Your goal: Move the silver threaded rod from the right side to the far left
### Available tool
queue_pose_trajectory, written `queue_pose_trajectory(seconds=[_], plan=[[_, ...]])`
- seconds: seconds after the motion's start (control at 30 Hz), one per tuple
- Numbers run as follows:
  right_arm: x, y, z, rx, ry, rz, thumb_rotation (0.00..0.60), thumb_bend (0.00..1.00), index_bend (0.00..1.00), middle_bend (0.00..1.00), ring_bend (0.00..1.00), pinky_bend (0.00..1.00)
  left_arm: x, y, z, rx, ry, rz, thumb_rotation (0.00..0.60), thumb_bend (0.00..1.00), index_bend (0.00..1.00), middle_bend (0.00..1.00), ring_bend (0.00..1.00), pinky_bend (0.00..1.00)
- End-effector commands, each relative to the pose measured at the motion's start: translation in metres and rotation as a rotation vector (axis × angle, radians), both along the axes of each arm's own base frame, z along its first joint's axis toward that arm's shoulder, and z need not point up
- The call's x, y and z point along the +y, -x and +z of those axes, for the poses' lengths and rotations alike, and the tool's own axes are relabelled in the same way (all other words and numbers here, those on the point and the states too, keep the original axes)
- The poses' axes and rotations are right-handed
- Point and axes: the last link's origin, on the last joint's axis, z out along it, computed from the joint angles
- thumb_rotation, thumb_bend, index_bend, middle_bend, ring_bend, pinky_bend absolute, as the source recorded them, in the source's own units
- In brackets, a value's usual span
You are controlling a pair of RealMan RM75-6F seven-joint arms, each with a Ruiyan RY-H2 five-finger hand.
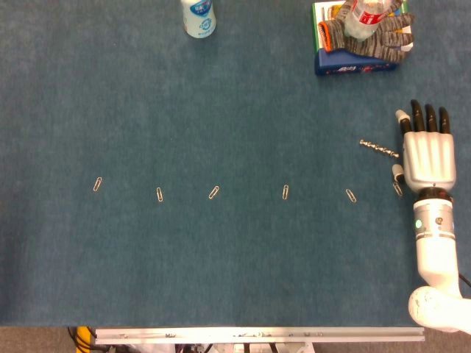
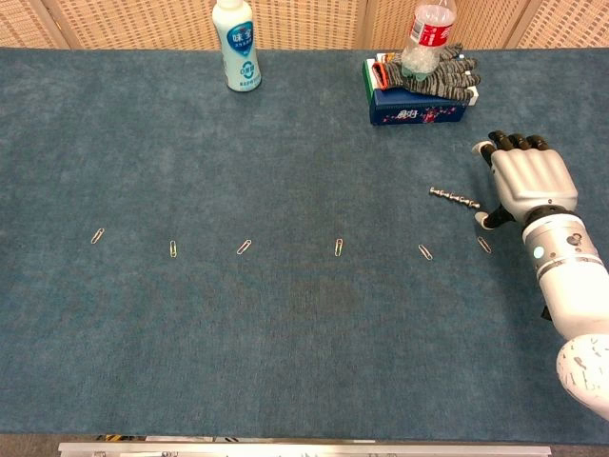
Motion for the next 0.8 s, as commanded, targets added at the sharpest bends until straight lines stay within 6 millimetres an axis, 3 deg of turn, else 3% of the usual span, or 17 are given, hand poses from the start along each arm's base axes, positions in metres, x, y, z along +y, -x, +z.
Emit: queue_pose_trajectory(seconds=[0.03, 0.8], plan=[[-0.002, -0.001, 0.000, 0.000, 0.002, 0.001, 0.600, 0.18, 0.17, 0.05, 0.00, 0.04, 0.000, 0.000, 0.000, 0.000, 0.000, 0.001, 0.600, 0.45, 0.49, 0.43, 0.27, 0.28], [-0.017, -0.004, -0.010, 0.017, -0.015, 0.002, 0.600, 0.18, 0.17, 0.05, 0.00, 0.04, 0.001, 0.003, 0.001, 0.006, 0.001, 0.014, 0.600, 0.45, 0.49, 0.43, 0.27, 0.28]])
